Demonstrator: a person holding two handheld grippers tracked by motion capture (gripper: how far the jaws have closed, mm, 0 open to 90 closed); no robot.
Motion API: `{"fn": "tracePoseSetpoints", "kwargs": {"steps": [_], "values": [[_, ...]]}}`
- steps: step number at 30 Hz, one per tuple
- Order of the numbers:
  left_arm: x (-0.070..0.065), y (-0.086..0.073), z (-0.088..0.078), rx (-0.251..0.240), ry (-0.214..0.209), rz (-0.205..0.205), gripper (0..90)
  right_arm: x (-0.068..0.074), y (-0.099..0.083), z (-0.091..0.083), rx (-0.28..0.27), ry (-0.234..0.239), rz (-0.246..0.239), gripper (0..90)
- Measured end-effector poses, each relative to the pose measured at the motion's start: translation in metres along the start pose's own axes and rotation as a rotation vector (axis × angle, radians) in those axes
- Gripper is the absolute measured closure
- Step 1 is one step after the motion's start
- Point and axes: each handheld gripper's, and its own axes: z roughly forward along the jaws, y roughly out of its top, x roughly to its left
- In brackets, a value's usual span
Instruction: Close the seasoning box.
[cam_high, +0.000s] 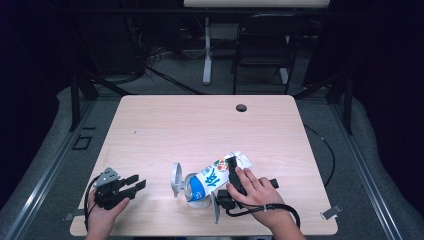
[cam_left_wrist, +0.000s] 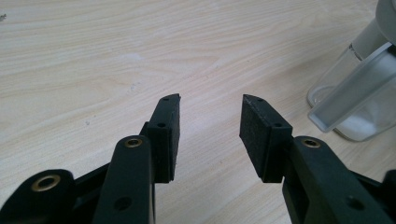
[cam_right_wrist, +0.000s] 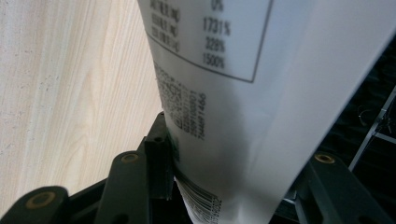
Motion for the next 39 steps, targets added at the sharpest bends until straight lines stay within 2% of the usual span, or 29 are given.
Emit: {"fn": "tracePoseSetpoints", "kwargs": {"steps": [19, 23, 25, 39], "values": [[0.0003, -0.0002, 0.0001, 0.003, 0.001, 0.001, 58.5, 0.0018, -0.0002, -0.0002, 0.000, -0.017, -0.004, 53.8], [0.0006, -0.0002, 0.0000, 0.004, 0.001, 0.002, 58.5, 0.0015, 0.0008, -0.0022, 0.024, -0.026, -0.025, 53.9], [0.0004, -0.0003, 0.0002, 0.003, 0.001, -0.001, 58.5, 0.0039, -0.0005, 0.0005, -0.009, -0.023, 0.002, 54.0], [0.0012, -0.0017, 0.0018, -0.007, 0.003, -0.005, 58.5, 0.0051, -0.0005, -0.0002, -0.004, -0.040, -0.003, 54.1]]}}
